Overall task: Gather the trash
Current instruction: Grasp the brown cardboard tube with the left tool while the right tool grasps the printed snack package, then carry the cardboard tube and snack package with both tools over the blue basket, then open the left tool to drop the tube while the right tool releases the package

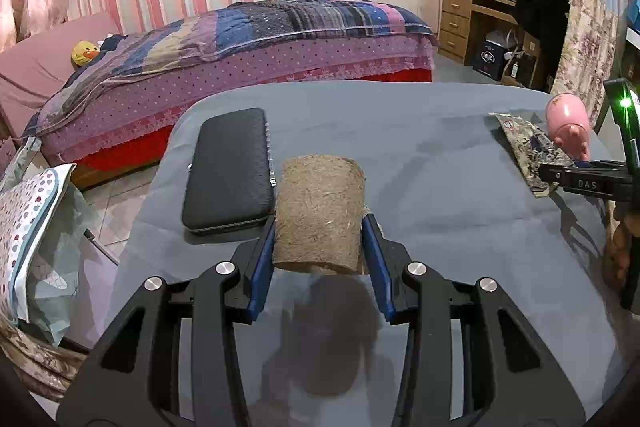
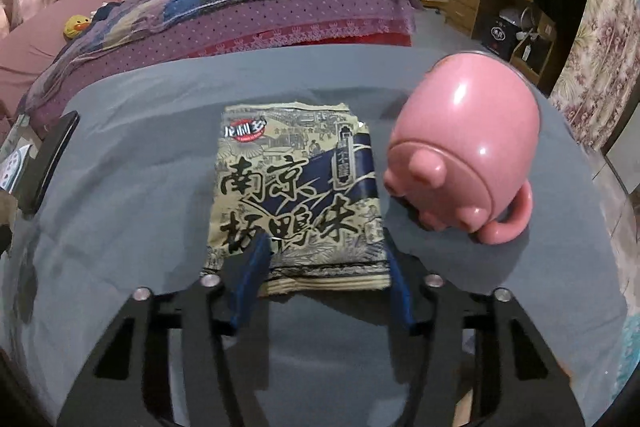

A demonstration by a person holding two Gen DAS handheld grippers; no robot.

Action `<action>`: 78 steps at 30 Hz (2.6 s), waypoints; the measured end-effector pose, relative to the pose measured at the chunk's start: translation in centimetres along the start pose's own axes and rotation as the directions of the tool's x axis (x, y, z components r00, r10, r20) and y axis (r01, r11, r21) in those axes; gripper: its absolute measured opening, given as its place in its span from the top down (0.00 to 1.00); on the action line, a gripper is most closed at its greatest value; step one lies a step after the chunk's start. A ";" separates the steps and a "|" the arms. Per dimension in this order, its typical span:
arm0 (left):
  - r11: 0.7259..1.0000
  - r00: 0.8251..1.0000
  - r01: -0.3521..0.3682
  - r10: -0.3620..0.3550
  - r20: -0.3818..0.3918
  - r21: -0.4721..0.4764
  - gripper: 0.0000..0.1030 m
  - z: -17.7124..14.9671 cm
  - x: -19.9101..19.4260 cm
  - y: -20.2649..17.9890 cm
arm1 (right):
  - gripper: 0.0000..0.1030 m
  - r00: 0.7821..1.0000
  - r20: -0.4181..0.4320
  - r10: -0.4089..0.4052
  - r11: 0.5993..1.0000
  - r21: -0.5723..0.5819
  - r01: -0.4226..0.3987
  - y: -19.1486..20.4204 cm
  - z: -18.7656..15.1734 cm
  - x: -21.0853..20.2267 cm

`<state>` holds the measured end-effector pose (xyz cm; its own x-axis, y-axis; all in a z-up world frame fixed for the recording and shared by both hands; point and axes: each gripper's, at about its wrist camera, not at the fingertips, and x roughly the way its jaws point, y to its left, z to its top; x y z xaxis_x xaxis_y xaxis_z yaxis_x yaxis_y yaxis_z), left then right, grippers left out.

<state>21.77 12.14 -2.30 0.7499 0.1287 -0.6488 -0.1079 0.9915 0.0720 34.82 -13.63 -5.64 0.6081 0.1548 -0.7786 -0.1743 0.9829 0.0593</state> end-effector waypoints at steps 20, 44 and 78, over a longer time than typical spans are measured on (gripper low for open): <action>0.992 0.993 0.116 -0.117 0.021 0.052 0.60 0.4 -4.5 -8.0 | 0.99 0.975 0.221 0.028 0.994 0.099 -0.051 -8.4 -7.1 -13.7; 0.886 0.909 0.398 -0.416 0.032 0.239 0.60 3.8 -9.0 -31.6 | 0.99 0.907 0.304 -0.291 0.877 0.464 0.126 -28.2 -18.4 -26.2; 0.713 0.836 0.496 -0.547 -0.049 0.495 0.26 -2.1 -8.0 -56.2 | 0.99 0.880 0.185 -0.438 0.744 0.624 0.240 -40.5 -24.7 -27.3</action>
<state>20.44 -44.62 -2.71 0.6539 -0.4358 -0.6185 0.6183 0.7790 0.1047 6.15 -60.09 -2.26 0.7542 -0.2765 -0.5956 0.4996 0.8303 0.2472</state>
